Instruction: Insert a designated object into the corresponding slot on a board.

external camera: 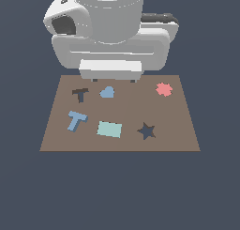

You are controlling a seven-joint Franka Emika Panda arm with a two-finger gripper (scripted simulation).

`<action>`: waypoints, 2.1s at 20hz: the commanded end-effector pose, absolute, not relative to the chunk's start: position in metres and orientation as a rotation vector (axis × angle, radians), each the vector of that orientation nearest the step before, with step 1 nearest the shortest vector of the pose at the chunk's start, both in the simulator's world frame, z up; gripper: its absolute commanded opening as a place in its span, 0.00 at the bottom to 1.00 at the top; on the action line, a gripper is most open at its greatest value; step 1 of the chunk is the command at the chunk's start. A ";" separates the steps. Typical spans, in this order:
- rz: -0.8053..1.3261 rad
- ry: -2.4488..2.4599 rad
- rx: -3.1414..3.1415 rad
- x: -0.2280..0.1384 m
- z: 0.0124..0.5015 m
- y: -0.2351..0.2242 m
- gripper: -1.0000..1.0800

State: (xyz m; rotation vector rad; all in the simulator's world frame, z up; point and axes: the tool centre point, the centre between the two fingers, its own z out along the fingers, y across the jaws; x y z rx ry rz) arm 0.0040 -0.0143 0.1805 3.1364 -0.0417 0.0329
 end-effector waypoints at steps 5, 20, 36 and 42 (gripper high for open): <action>0.032 -0.053 3.136 0.006 0.177 -0.017 0.96; 0.015 -0.287 3.124 0.040 0.106 -0.087 0.96; 0.000 -0.476 3.105 0.060 0.050 -0.145 0.96; -0.001 -0.475 3.105 0.060 0.044 -0.145 0.96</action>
